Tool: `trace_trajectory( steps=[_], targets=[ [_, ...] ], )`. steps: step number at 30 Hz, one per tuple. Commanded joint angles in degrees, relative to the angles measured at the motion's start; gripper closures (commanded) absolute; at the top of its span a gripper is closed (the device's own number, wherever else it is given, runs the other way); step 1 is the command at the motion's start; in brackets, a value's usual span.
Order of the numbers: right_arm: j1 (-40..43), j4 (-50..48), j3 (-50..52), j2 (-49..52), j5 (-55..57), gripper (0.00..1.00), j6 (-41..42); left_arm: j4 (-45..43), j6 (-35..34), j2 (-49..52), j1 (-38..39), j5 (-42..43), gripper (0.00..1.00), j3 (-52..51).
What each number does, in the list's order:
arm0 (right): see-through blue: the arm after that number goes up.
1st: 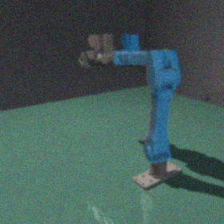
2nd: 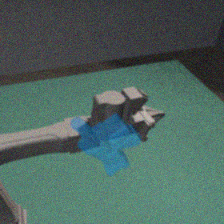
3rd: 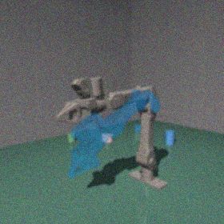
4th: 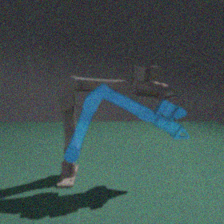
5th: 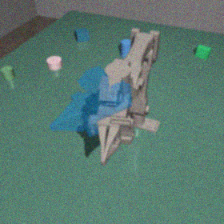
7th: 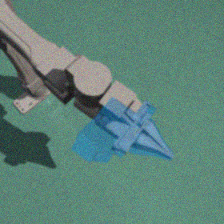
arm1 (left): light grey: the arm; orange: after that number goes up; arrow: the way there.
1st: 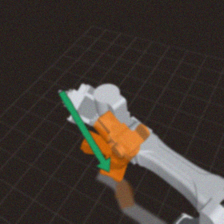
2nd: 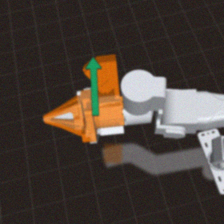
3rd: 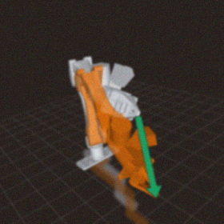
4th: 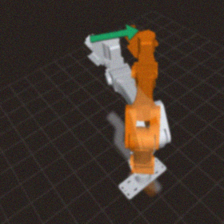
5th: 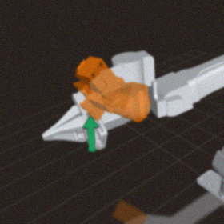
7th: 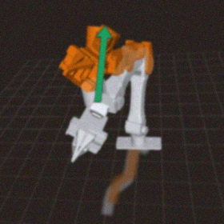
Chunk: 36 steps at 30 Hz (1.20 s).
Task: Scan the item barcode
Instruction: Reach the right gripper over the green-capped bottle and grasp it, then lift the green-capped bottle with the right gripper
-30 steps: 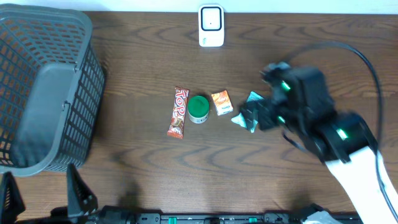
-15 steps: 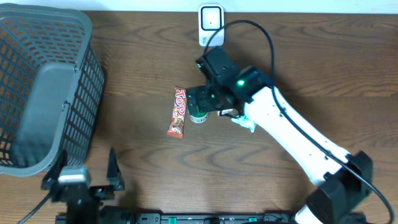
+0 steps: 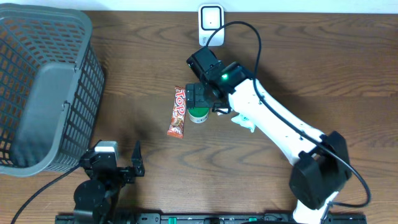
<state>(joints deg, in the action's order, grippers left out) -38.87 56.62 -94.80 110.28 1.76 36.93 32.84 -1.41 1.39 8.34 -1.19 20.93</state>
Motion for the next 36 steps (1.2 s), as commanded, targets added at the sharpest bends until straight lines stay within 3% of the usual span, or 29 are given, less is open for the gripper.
trace_trajectory(
  steps=[1, 9, 15, 27, 36],
  targets=[
    [-0.72, -0.96, -1.09, 3.19, -2.95, 0.01, 0.98, -3.67, -2.38, 0.07, -0.24, 0.31, 0.02, -3.65],
    [-1.53, -1.81, -1.09, 4.44, -6.6, 0.01, 0.94, -9.77, -2.95, 0.07, -0.24, 0.11, 0.02, -10.62],
    [-1.53, -2.03, -1.09, 5.25, -6.82, 0.01, 0.94, -12.44, -10.05, 0.07, -0.24, -4.92, 0.02, -14.6],
    [-3.13, -3.5, -1.09, 12.04, -8.83, 0.01, 2.12, -12.85, -9.77, 0.46, -0.24, -5.09, 0.02, -14.82],
    [-2.8, -3.69, -1.07, 13.62, -4.17, 0.01, 2.84, -16.68, -3.65, 0.5, -0.24, -5.05, 0.02, -15.87]
  ],
)
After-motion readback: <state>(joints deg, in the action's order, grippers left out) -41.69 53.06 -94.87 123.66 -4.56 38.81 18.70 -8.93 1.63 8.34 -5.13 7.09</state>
